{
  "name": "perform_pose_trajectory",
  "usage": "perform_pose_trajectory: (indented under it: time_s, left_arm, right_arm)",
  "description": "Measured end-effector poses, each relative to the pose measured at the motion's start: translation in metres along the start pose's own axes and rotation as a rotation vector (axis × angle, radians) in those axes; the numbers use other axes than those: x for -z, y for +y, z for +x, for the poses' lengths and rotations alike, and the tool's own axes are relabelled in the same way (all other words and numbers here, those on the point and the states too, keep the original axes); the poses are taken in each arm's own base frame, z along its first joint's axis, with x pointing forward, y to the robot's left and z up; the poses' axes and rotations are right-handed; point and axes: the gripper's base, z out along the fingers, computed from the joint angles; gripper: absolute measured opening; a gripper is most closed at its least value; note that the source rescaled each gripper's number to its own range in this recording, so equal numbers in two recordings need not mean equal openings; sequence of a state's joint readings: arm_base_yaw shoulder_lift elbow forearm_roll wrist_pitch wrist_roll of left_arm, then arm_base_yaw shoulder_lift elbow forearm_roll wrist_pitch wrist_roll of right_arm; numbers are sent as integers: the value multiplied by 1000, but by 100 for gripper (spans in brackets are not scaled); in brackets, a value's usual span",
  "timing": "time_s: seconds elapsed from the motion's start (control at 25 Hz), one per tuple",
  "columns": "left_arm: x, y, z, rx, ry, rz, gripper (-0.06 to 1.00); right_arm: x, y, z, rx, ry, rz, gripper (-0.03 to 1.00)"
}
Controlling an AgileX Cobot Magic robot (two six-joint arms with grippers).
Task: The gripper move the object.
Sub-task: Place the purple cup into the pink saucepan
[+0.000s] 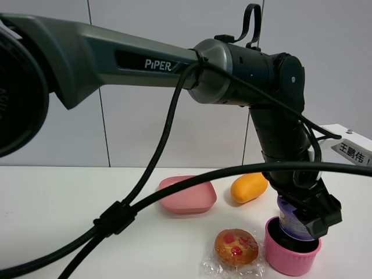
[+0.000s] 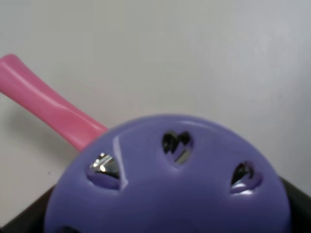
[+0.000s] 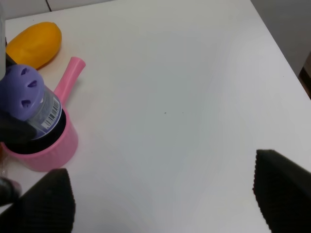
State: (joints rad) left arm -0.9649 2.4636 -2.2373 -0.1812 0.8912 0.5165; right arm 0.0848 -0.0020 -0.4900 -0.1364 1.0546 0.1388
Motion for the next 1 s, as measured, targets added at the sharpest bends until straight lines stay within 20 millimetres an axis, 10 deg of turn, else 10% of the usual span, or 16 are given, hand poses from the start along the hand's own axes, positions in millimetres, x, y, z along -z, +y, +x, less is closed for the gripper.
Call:
perform_pose_trajectory:
  time_s: [1.0]
  left_arm:
    - [-11,-3,8,-20,61,7,0]
  right_arm:
    - [0,0,0,0,0,0,100]
